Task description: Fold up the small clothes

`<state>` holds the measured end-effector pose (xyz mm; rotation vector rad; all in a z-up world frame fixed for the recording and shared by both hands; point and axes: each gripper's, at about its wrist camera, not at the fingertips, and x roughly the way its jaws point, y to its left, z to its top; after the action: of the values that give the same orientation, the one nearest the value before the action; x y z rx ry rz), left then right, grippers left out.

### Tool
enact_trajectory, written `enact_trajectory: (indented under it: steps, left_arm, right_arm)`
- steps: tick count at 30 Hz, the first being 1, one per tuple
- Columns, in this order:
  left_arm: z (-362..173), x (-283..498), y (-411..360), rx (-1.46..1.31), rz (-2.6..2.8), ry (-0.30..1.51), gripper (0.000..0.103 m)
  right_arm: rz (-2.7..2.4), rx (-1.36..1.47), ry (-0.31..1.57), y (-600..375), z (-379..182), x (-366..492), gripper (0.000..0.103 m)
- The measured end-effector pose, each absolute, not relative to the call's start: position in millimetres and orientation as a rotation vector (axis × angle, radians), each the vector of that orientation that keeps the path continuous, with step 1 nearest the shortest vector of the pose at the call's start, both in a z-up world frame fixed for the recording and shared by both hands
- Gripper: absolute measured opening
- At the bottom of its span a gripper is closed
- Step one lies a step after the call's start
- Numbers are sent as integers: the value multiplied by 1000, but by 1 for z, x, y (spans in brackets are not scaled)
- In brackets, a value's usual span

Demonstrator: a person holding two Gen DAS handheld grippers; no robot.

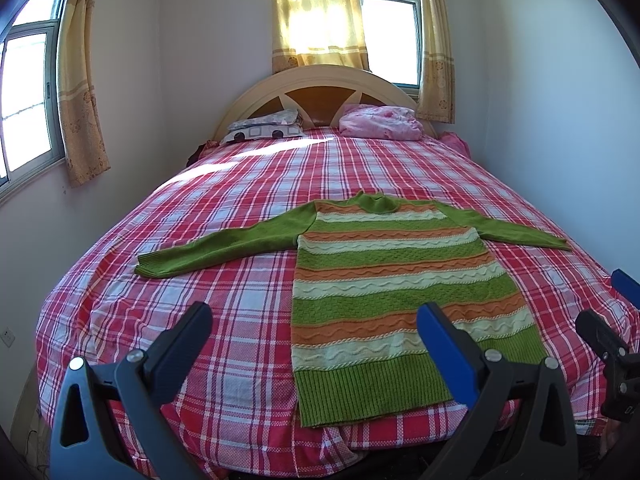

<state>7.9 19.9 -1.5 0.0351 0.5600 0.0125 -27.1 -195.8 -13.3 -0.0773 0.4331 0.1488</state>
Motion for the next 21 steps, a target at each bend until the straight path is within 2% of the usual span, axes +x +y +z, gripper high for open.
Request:
enact_trajectory:
  steps: [21]
  left_arm:
    - [-20, 28, 24, 35, 22, 610, 103]
  right_arm:
    - [164, -62, 478, -201, -32, -6, 102]
